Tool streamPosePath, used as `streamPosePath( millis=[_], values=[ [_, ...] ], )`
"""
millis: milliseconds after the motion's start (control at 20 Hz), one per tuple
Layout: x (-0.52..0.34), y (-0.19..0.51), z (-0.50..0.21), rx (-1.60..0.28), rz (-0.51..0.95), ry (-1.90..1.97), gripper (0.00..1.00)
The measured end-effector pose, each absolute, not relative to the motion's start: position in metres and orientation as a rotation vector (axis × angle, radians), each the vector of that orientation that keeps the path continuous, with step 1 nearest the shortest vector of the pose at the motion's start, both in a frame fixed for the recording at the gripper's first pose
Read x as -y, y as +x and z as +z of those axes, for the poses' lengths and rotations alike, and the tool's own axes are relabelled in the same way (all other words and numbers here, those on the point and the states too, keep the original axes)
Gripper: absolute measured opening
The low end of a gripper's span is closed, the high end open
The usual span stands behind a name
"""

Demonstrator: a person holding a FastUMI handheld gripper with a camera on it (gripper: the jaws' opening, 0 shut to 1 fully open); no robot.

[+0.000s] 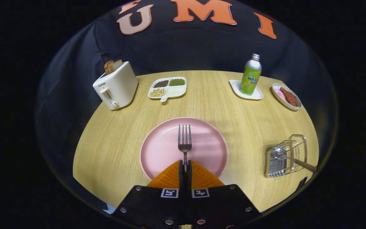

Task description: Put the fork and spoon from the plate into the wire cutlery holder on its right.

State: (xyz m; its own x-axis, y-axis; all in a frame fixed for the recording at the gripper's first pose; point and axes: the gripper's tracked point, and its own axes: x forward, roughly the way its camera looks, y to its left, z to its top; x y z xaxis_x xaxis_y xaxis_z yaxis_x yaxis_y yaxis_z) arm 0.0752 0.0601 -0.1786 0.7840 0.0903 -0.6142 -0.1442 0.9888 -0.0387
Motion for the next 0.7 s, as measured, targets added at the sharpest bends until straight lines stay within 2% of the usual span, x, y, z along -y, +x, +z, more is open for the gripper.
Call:
streamPosePath(
  millis=[700],
  values=[
    [0.102,0.045,-0.101,-0.792,0.049,-0.162,0.01]
  ],
)
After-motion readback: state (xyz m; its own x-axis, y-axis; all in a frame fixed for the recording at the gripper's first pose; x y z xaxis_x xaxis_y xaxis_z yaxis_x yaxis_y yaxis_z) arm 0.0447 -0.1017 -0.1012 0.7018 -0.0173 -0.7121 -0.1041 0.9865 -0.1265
